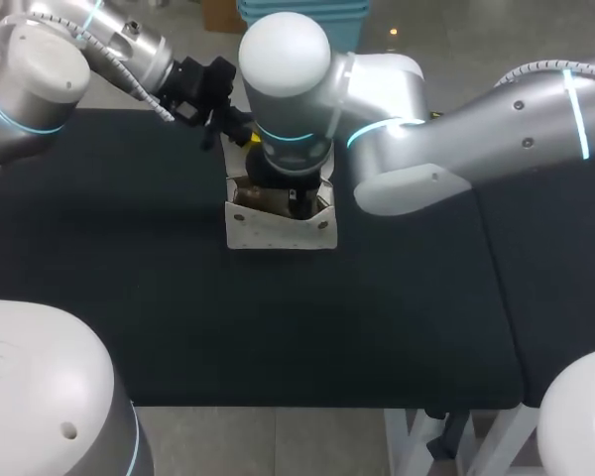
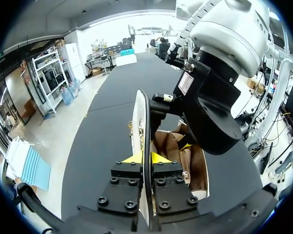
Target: Pick up the bag, open it, inspect its contents, close it, and place it on the opposite side
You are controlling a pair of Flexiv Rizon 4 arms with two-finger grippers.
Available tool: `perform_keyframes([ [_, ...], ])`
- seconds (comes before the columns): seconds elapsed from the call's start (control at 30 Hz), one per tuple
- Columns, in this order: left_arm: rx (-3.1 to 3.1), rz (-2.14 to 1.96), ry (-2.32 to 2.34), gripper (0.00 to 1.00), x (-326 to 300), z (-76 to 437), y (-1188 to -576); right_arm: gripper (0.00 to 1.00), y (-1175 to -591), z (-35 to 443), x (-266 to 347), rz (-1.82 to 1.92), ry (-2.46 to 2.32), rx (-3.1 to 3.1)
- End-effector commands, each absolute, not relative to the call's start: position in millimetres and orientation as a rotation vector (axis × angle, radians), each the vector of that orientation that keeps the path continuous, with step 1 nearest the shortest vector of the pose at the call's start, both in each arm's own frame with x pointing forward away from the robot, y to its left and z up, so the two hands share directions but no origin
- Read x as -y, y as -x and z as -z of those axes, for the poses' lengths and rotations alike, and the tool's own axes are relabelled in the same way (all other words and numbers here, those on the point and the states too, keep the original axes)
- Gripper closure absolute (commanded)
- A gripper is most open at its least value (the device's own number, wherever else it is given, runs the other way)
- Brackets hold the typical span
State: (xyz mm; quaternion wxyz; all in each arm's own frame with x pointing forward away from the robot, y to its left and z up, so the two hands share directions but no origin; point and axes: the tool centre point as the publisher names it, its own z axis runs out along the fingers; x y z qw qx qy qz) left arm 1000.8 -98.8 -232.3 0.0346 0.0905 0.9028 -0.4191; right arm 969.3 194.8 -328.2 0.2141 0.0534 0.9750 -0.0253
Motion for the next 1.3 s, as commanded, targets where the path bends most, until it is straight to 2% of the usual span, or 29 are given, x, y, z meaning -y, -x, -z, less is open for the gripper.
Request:
perform_keyframes([
  [0.03, -2.774, 1.296, -0.282, 1.0, 97.8, 232.9, -1001.0, 0.0, -970.9, 333.7, -195.6, 0.082, -0.15, -2.705],
  [0.83, -2.774, 1.296, -0.282, 1.0, 97.8, 232.9, -1001.0, 0.0, -972.5, 330.8, -197.9, 0.078, -0.146, -2.697],
  [0.87, -2.774, 1.296, -0.282, 1.0, 97.8, 232.9, -1001.0, 0.15, -972.6, 330.8, -198.1, 0.078, -0.146, -2.697],
  [0.9, -2.774, 1.296, -0.282, 1.0, 97.8, 232.9, -1001.0, 0.24, -972.8, 330.8, -198.2, 0.077, -0.146, -2.697],
  [0.97, -2.774, 1.296, -0.282, 1.0, 97.8, 232.9, -1001.0, 0.31, -972.9, 330.5, -198.5, 0.075, -0.147, -2.695],
  [1.0, -2.774, 1.296, -0.282, 1.0, 97.8, 232.9, -1001.0, 0.51, -973.0, 329.9, -198.7, 0.072, -0.15, -2.691],
  [1.03, -2.774, 1.296, -0.282, 1.0, 97.8, 232.9, -1001.0, 0.56, -973.3, 328.8, -198.7, 0.068, -0.154, -2.689],
  [1.17, -2.774, 1.296, -0.282, 1.0, 97.8, 232.9, -1001.0, 0.69, -974.3, 319.4, -198.0, 0.041, -0.172, -2.656],
  [1.3, -2.774, 1.296, -0.282, 1.0, 97.8, 232.9, -1001.0, 0.67, -974.8, 299.6, -194.4, 0.01, -0.198, -2.604],
])
